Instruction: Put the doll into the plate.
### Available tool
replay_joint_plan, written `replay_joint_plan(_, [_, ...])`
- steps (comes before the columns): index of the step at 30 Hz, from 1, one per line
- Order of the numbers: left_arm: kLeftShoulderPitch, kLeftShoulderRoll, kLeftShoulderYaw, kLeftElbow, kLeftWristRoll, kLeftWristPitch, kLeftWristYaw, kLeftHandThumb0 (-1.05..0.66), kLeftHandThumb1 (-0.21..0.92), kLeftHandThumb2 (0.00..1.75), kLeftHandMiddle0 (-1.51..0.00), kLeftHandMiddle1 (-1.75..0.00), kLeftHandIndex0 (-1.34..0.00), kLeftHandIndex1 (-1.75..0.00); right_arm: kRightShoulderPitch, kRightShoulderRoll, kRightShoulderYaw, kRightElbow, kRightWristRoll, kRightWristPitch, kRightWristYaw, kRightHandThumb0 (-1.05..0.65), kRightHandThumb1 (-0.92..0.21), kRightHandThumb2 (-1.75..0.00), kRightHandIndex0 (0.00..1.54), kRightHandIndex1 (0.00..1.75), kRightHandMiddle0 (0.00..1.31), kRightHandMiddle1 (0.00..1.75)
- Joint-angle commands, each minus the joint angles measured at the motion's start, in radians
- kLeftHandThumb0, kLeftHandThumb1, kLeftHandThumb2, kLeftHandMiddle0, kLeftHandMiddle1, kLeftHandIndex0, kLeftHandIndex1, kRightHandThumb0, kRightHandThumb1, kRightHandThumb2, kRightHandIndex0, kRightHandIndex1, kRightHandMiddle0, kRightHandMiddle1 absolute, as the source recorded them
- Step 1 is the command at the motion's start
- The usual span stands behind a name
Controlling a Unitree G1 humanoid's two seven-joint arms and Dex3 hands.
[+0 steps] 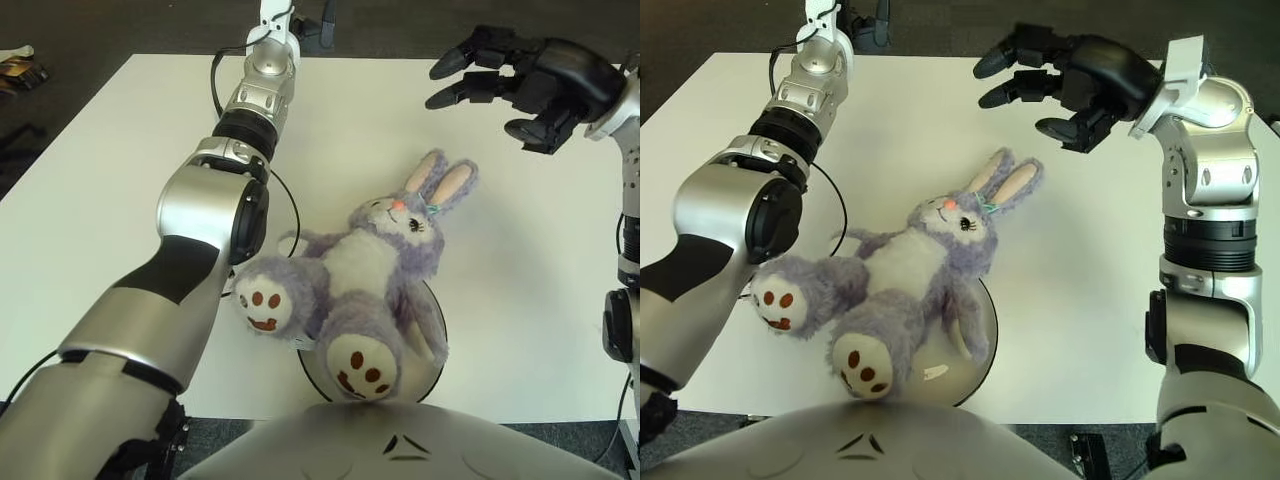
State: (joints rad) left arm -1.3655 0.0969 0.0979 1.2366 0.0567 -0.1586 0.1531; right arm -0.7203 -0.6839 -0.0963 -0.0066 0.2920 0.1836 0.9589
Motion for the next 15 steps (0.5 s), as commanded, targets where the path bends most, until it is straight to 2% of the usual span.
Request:
replay_joint_plan(1, [0.026,0.037,0.000,-0.016,0.006,-0.028,-0.007,-0.01,0.45,1.13,-0.41,-1.63,-0.46,-1.75,0.028,-0.016,-0.009,-0.057,-0.061,0.026,-0.095,-0.33,-0.49,-1.05,0.43,0.56,0.00,0.90])
replay_joint_plan(2, [0.030,0.045,0.001,-0.018,0.005,-0.032,-0.013,-0.01,0.44,1.14,-0.42,-1.64,-0.45,-1.75,0.031,-0.019,-0.007,-0.065,-0.070,0.031,-0.110,-0.32,-0.47,-1.06,0.43,0.61,0.00,0.93])
replay_joint_plan(4, [0.045,0.069,0.003,-0.027,0.003,-0.047,-0.030,-0.01,0.44,1.15,-0.46,-1.65,-0.42,-1.75,0.055,-0.022,0.003,-0.089,-0.184,-0.079,-0.192,-0.31,-0.43,-1.10,0.41,0.71,0.00,1.00])
replay_joint_plan(6, [0.053,0.084,0.003,-0.033,0.003,-0.058,-0.040,-0.01,0.43,1.15,-0.47,-1.65,-0.40,-1.75,0.072,-0.023,0.011,-0.103,-0.272,-0.158,-0.257,-0.31,-0.42,-1.12,0.39,0.74,0.00,1.03])
replay_joint_plan(9, [0.084,0.127,0.002,-0.074,0.001,-0.076,-0.081,-0.01,0.43,1.15,-0.48,-1.64,-0.41,-1.75,0.082,0.044,-0.026,-0.126,-0.189,-0.039,-0.304,-0.32,-0.42,-1.11,0.44,0.83,0.05,1.13])
replay_joint_plan(12, [0.103,0.148,0.002,-0.107,-0.006,-0.077,-0.112,-0.01,0.45,1.11,-0.46,-1.58,-0.44,-1.75,0.082,0.029,-0.013,-0.165,-0.206,0.086,-0.336,-0.35,-0.45,-1.07,0.45,0.88,0.13,1.22])
replay_joint_plan(15, [0.125,0.163,0.003,-0.141,-0.012,-0.078,-0.138,-0.01,0.48,1.07,-0.44,-1.55,-0.46,-1.75,0.081,0.032,-0.013,-0.184,-0.196,0.136,-0.348,-0.38,-0.47,-1.04,0.46,0.89,0.17,1.25])
